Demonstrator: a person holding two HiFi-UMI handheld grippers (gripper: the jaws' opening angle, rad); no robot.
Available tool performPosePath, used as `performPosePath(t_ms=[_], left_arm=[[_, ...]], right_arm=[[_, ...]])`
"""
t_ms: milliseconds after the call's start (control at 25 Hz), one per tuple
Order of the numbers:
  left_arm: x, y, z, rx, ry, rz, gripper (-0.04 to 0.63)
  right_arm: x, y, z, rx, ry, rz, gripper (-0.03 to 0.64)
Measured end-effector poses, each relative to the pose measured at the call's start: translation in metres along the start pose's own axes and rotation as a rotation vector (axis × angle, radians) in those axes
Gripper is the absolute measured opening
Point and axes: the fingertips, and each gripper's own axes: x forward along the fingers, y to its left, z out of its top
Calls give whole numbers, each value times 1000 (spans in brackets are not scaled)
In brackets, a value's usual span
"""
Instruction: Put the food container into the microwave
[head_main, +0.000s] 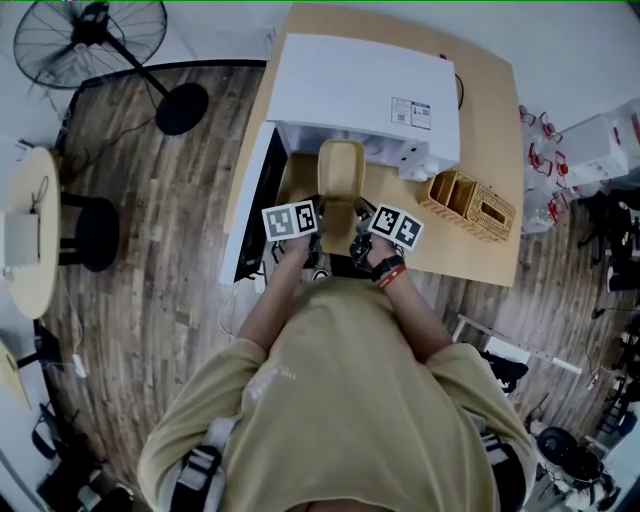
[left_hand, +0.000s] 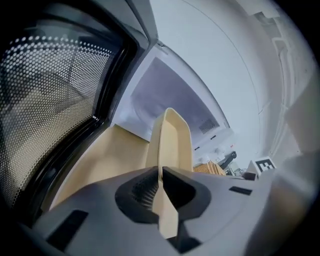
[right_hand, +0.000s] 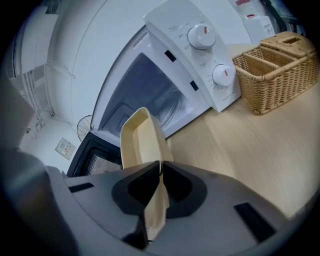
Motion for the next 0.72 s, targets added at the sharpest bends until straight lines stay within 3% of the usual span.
performPosePath(t_ms=[720], left_arm=[[30,9,53,-13,-32,7,44]], right_arm=[[35,16,47,-7,-13,25,34]])
